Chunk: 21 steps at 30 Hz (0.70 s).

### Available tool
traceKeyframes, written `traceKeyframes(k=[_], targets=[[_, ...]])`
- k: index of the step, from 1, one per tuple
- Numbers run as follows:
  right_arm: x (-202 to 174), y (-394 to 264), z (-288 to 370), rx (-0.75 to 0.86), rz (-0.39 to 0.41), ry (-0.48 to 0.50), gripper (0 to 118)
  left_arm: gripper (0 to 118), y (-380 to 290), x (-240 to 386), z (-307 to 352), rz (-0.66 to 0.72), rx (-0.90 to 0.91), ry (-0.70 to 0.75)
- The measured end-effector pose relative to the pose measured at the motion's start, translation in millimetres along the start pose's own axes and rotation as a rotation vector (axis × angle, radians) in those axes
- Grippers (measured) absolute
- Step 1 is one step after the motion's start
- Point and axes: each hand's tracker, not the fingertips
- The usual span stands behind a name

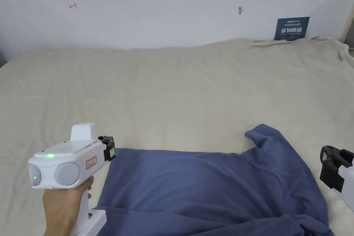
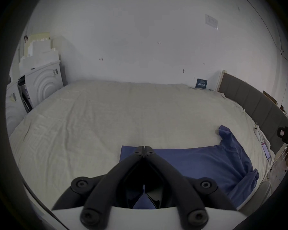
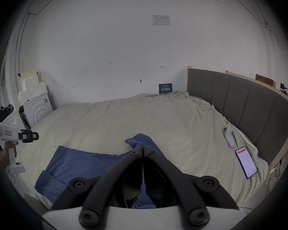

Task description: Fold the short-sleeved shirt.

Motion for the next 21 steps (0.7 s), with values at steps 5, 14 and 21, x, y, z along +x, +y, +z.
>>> traceKeyframes(k=[5, 14, 21], targets=[[5, 5, -26, -0.024, -0.001, -0.002, 0, 0, 19, -15, -69, 0.012, -0.159, -0.019], [14, -2, -70, -0.100, -0.010, -0.002, 0, 88, 13, -36, -178, 0.011, -0.401, 0.079], [16, -11, -88, -0.140, -0.024, 0.003, 0, 66, -2, -38, -210, 0.007, -0.468, 0.105]])
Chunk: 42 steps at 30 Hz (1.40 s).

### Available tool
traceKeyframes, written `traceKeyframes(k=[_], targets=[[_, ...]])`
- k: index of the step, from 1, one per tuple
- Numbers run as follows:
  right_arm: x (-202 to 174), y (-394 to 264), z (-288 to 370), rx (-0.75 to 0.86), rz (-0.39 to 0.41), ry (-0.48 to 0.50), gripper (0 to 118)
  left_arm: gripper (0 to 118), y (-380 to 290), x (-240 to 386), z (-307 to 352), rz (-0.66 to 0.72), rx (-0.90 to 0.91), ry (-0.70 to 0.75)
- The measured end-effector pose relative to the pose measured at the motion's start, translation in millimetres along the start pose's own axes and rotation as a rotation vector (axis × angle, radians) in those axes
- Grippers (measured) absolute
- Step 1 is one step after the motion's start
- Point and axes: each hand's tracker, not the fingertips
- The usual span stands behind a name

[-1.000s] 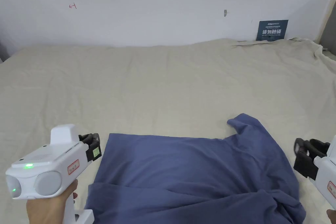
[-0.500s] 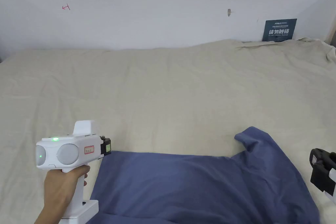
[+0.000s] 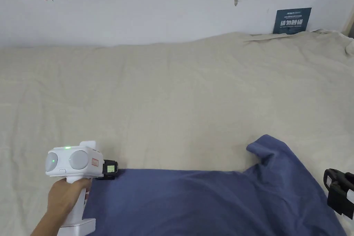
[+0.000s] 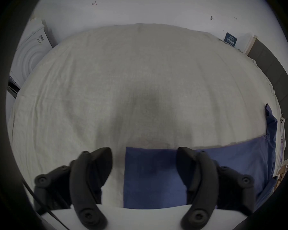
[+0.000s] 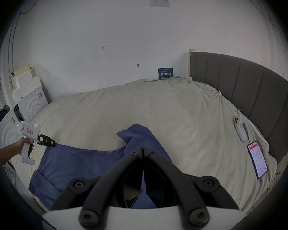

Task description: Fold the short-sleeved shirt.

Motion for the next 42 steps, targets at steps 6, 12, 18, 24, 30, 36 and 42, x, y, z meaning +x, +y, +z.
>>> traceKeyframes(k=[6, 12, 18, 24, 30, 36, 42], targets=[[4, 6, -24, -0.039, 0.000, 0.019, 0, 1, -8, 10, 12, -0.099, 0.040, -0.035], [12, 25, -83, -0.094, 0.010, 0.031, 0, 0, -16, 16, 48, -0.118, 0.140, -0.095], [19, 32, -147, -0.246, 0.044, 0.003, 67, 0, -24, 18, 90, -0.140, 0.210, -0.129], [25, 21, -185, -0.322, 0.061, -0.071, 97, 0, -28, 12, 107, -0.138, 0.235, -0.145], [27, 7, -194, -0.391, 0.073, -0.090, 75, 0, -31, 8, 107, -0.127, 0.238, -0.147], [22, -6, -190, -0.422, 0.104, -0.069, 2, 0, -36, 7, 107, -0.114, 0.234, -0.143], [27, 11, -146, -0.325, 0.040, -0.023, 0, 0, -42, 2, 108, -0.092, 0.238, -0.130]])
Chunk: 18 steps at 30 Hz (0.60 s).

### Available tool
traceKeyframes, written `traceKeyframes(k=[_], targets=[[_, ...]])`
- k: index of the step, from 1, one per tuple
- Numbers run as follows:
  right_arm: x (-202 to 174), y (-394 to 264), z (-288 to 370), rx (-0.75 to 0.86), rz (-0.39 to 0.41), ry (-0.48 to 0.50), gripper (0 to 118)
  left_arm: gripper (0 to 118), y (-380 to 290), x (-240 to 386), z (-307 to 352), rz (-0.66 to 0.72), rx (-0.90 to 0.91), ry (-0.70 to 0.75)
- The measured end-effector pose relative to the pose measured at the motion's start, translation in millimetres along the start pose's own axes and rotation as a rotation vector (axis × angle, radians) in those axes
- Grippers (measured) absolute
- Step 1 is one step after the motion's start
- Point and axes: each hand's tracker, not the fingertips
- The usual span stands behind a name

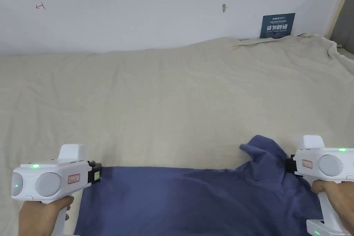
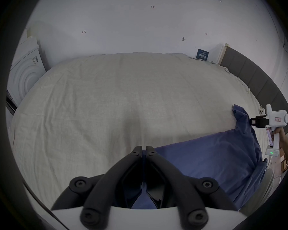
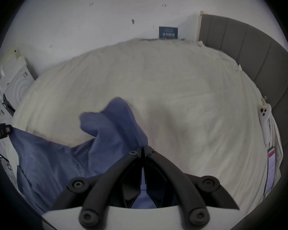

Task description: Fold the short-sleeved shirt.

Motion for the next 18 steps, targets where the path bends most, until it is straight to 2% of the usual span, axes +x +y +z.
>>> traceKeyframes(k=[9, 18], targets=[[9, -7, 116, 0.199, 0.008, 0.148, 0, 0, -14, -6, 27, 0.050, 0.017, 0.032], [20, -51, 203, 0.290, -0.002, 0.209, 0, 0, -44, -20, 76, 0.086, 0.041, 0.045]])
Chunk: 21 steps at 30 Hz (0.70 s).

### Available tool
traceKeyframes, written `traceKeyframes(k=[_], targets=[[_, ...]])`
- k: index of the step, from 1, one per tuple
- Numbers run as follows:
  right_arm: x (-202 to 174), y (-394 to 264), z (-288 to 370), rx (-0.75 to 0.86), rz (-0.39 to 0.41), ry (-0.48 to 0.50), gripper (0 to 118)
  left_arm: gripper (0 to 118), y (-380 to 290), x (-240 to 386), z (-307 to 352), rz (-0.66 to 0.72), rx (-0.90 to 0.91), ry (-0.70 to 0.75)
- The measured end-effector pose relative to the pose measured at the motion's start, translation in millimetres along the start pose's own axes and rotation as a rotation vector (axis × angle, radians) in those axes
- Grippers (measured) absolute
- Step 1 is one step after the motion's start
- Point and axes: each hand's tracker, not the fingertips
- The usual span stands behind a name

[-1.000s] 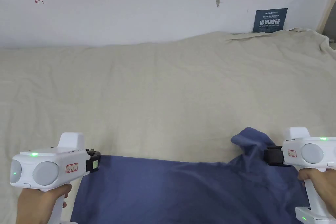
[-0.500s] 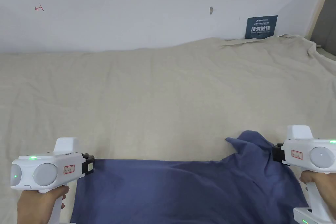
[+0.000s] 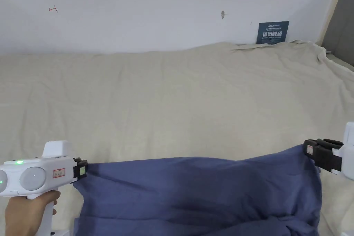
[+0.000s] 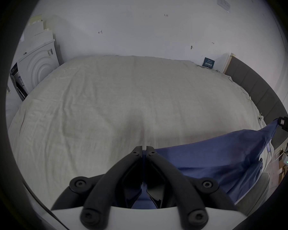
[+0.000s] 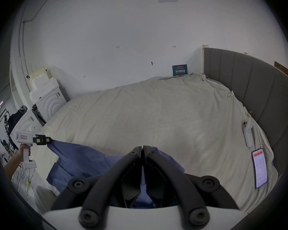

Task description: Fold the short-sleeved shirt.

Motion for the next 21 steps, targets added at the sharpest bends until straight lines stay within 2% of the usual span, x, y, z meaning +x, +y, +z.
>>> traceKeyframes(k=[10, 21], targets=[[4, -61, 55, -0.024, -0.050, -0.003, 0, 0, -57, -10, 43, 0.001, -0.018, 0.010], [19, -142, 41, -0.196, -0.116, -0.082, 0, 0, -141, -8, 38, -0.016, -0.133, 0.051]])
